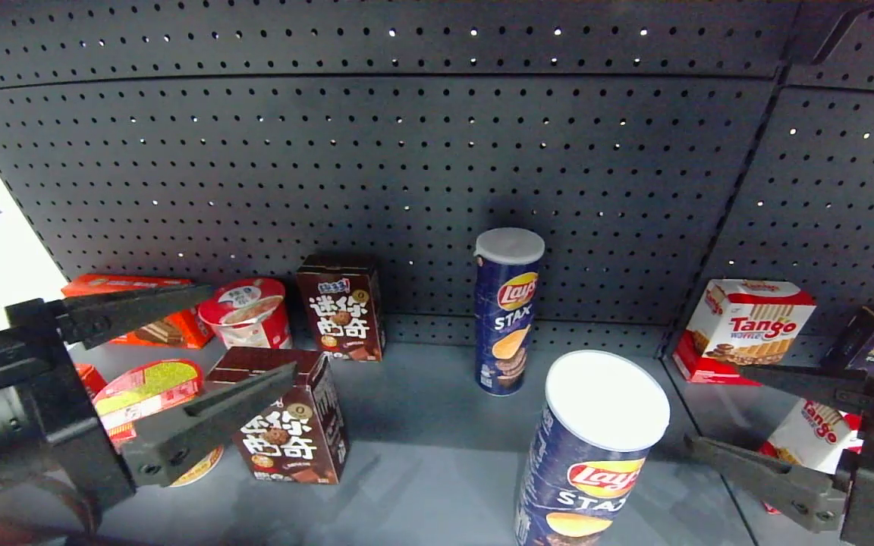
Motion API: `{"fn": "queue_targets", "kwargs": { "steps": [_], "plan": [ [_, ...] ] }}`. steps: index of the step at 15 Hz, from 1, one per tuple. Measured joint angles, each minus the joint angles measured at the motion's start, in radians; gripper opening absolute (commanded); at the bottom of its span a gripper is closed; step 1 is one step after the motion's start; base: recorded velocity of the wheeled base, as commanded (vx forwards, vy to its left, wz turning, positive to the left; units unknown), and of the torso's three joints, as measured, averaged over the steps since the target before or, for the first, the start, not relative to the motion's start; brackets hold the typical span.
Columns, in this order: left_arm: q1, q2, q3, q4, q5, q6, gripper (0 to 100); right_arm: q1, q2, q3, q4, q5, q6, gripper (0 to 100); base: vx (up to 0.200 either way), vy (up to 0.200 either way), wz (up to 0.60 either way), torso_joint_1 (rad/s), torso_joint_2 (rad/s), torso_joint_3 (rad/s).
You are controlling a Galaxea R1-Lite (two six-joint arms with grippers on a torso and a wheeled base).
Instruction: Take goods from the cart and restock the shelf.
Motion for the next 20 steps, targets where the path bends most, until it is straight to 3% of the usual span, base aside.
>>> {"fn": "queue_targets", "kwargs": {
  "steps": [4, 11, 20],
  "plan": [
    [0.038, -0.087, 0.086, -0.006, 0.027, -0.041, 100, 0.095, 0.069, -0.006, 0.069, -0.091, -0.007, 100, 0.0, 0.0, 0.0, 0.0, 0.0, 0.0],
    [0.046, -0.122, 0.096, -0.008, 0.03, -0.04, 100, 0.114, 0.14, 0.017, 0.075, -0.122, -0.007, 100, 0.0, 0.0, 0.0, 0.0, 0.0, 0.0],
    [0.043, -0.129, 0.082, -0.008, 0.04, -0.032, 100, 0.07, 0.193, 0.023, 0.085, -0.156, -0.02, 100, 0.0, 0.0, 0.0, 0.0, 0.0, 0.0]
  ]
}}
